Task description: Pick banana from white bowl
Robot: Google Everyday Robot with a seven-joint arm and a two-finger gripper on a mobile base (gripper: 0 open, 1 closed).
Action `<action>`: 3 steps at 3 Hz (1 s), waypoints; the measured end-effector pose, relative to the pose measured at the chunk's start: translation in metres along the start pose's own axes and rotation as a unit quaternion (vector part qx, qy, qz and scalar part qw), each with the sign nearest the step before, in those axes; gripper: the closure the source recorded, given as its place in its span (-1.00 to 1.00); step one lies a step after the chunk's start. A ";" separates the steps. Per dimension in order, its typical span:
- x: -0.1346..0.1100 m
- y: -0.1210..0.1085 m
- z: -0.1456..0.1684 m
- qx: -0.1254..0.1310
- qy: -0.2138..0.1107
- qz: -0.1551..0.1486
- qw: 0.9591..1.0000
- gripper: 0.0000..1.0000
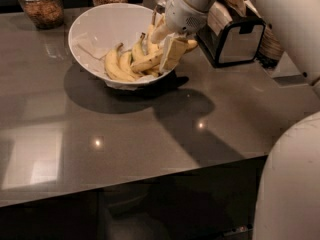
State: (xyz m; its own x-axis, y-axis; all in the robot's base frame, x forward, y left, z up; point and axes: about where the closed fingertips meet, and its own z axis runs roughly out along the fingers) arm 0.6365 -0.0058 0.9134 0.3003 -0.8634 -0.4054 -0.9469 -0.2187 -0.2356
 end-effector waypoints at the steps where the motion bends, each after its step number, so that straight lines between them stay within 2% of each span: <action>1: 0.001 0.000 0.001 -0.002 0.003 0.000 1.000 0.22; 2: 0.001 0.001 0.001 -0.003 0.006 0.001 1.000 0.69; 3: 0.001 0.002 0.001 -0.003 0.007 0.000 1.000 1.00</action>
Offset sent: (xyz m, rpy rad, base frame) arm -0.0047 -0.0070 -0.0006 -0.0364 0.0094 -0.0055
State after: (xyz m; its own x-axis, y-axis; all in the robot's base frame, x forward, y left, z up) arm 0.6348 -0.0069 0.9116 0.2991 -0.8694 -0.3933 -0.9476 -0.2221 -0.2297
